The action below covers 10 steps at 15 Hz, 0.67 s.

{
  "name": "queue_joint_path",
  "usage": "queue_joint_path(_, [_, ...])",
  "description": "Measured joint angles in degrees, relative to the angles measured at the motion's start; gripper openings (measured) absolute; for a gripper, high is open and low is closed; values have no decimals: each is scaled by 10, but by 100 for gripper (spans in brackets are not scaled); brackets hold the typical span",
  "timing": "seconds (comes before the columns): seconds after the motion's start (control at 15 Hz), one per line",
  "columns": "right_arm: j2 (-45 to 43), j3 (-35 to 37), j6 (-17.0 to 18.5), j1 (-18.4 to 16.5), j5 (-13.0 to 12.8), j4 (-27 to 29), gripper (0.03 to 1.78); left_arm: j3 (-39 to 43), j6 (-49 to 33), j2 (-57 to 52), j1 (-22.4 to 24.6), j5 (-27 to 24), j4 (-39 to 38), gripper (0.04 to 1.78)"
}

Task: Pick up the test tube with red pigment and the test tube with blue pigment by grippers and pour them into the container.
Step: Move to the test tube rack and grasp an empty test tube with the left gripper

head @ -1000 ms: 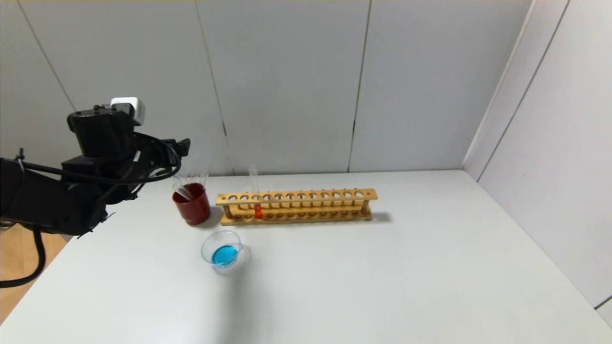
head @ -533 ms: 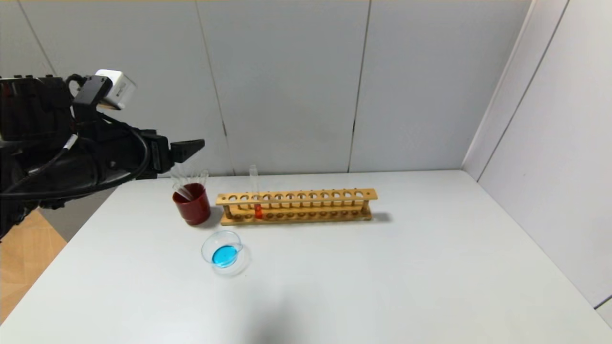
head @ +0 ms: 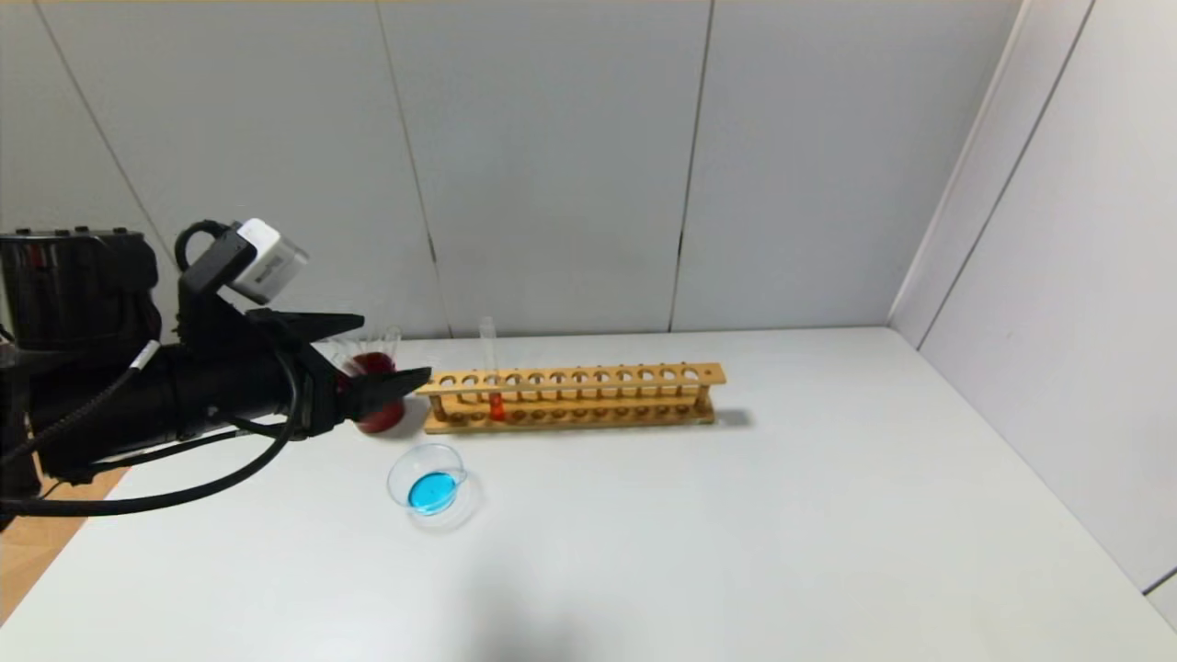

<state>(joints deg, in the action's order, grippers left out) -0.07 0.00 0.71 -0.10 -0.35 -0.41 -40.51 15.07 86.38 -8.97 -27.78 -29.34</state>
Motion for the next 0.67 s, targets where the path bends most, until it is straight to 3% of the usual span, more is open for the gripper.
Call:
queue_joint_path(0.2, [0, 0, 0, 0, 0, 0, 175, 26, 11, 29, 0, -27, -38, 174])
queue_joint_path(0.67, [0, 0, 0, 0, 0, 0, 175, 15, -21, 145, -6, -27, -163, 174])
